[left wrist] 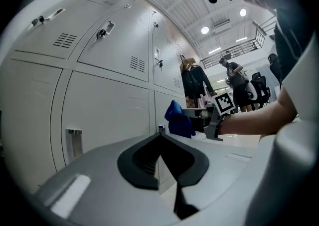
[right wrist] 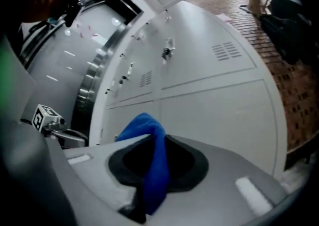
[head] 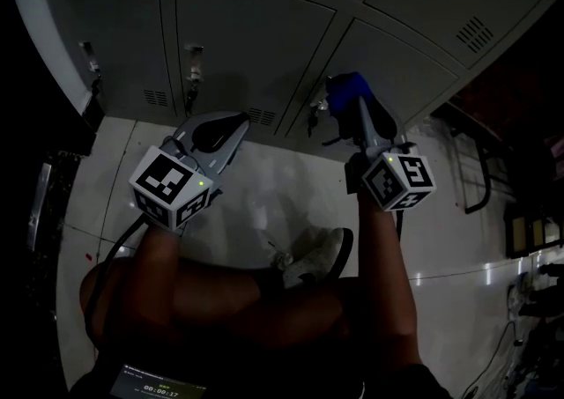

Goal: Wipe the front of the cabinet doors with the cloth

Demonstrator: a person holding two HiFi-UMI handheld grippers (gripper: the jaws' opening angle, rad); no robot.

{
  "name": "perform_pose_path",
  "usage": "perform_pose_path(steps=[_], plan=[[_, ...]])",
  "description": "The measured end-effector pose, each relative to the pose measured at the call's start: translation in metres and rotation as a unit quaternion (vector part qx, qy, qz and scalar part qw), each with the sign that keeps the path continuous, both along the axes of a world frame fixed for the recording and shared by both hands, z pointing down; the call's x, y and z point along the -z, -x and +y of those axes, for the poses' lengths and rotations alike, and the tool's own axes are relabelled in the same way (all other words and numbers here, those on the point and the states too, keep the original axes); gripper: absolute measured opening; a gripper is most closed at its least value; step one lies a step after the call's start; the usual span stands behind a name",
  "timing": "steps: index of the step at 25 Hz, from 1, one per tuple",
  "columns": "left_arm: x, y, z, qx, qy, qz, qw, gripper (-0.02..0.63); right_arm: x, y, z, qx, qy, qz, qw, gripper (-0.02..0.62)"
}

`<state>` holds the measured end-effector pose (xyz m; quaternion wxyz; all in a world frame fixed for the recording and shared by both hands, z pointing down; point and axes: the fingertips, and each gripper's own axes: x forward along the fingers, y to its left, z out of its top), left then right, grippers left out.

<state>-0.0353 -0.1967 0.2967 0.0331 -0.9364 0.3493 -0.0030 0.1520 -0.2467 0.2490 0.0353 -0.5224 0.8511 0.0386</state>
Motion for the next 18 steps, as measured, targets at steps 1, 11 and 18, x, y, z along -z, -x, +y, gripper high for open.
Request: perform_pose_path(steps=[1, 11, 18], plan=[[0.003, 0.001, 0.0, 0.0, -0.001, 0.004, 1.0, 0.006, 0.01, 0.016, 0.006, 0.024, -0.009, 0.01, 1.0, 0.06], [0.019, -0.005, 0.008, -0.021, -0.009, 0.029, 0.9993, 0.006, -0.004, 0.076, 0.061, 0.11, 0.009, 0.032, 0.993, 0.06], [0.013, -0.017, 0.016, -0.036, -0.021, 0.026, 0.9988, 0.006, -0.03, 0.086, 0.069, 0.143, 0.013, 0.021, 0.989, 0.06]])
